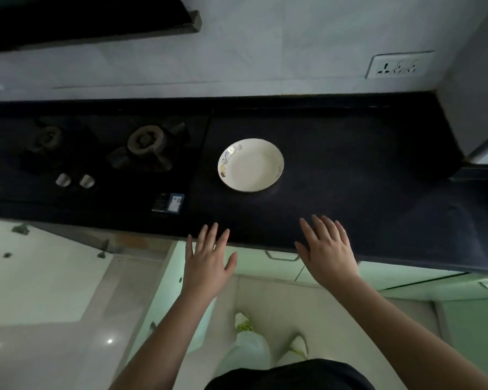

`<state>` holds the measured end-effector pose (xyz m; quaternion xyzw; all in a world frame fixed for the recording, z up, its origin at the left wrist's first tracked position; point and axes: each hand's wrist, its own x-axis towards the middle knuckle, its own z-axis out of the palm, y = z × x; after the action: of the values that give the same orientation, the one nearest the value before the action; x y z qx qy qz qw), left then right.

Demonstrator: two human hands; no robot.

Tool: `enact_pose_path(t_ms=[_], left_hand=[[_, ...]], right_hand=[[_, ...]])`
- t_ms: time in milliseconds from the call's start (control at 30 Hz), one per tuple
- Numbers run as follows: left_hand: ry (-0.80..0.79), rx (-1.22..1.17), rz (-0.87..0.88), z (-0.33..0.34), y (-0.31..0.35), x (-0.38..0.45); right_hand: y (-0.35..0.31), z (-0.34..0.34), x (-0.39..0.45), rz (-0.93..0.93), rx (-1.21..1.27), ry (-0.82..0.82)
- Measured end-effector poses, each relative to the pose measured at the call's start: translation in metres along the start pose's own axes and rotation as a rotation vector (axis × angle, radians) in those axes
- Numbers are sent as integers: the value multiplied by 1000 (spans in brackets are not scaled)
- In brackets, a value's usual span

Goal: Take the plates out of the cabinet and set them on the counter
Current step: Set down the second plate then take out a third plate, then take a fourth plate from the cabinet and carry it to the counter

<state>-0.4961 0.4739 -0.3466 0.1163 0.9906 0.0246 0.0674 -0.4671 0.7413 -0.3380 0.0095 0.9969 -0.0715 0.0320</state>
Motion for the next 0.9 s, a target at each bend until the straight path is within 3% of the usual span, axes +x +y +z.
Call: enact_pose_path(t_ms=[267, 500, 900], left_hand=[[-7, -81, -322, -5, -43, -95], [21, -87, -589, -8, -112, -205], [131, -173, -906, 2, -195, -476]], right_hand=[[-64, 13, -21, -221, -20, -84], [-161, 12, -51, -469, -60, -89], [-364, 22, -205, -867, -109, -44]])
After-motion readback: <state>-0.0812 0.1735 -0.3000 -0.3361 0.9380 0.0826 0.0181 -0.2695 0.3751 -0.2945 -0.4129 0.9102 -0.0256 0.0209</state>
